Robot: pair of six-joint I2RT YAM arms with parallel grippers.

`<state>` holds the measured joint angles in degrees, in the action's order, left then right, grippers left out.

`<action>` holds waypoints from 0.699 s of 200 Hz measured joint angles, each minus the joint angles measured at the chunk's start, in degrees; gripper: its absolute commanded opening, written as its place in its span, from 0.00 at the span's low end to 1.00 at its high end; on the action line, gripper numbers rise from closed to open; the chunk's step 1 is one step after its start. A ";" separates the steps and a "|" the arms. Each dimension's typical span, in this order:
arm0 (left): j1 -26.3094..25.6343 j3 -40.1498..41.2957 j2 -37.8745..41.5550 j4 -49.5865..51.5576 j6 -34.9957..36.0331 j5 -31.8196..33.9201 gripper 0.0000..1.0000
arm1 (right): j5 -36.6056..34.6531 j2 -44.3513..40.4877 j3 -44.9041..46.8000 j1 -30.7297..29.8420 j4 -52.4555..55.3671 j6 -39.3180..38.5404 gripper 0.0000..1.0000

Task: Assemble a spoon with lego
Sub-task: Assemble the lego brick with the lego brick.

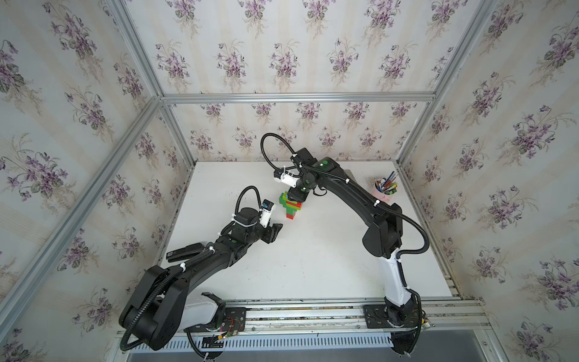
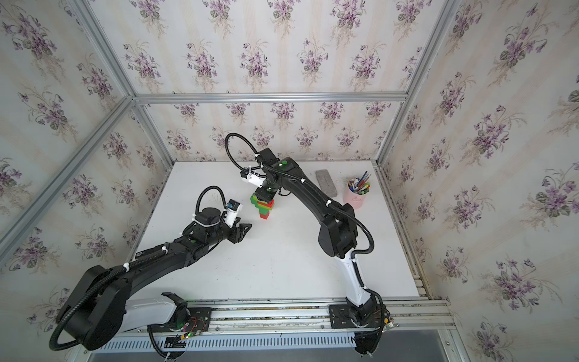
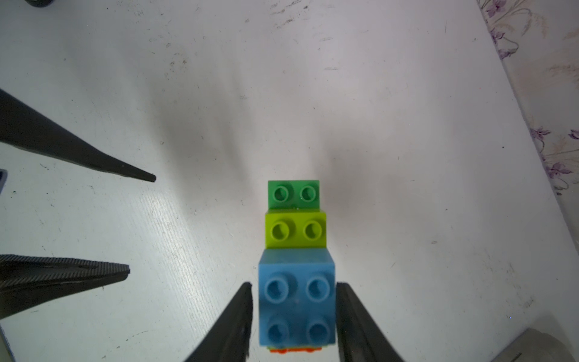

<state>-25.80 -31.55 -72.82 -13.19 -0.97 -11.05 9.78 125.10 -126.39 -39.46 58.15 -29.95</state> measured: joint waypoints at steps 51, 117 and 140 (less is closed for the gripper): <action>0.00 0.00 0.20 0.28 -0.20 0.22 0.64 | 0.33 -0.44 -0.48 -0.04 -0.15 -0.02 0.41; 0.00 0.11 0.46 0.48 -0.61 0.24 0.64 | 0.63 -0.09 0.42 0.00 -1.60 -0.07 0.30; 0.00 0.22 0.57 0.55 -0.70 0.24 0.64 | 1.62 -0.07 1.14 0.28 -2.91 -0.02 0.28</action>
<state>-25.80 -31.33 -72.25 -12.64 -1.67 -10.81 11.40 125.03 -125.25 -39.18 55.24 -29.98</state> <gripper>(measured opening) 0.639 0.332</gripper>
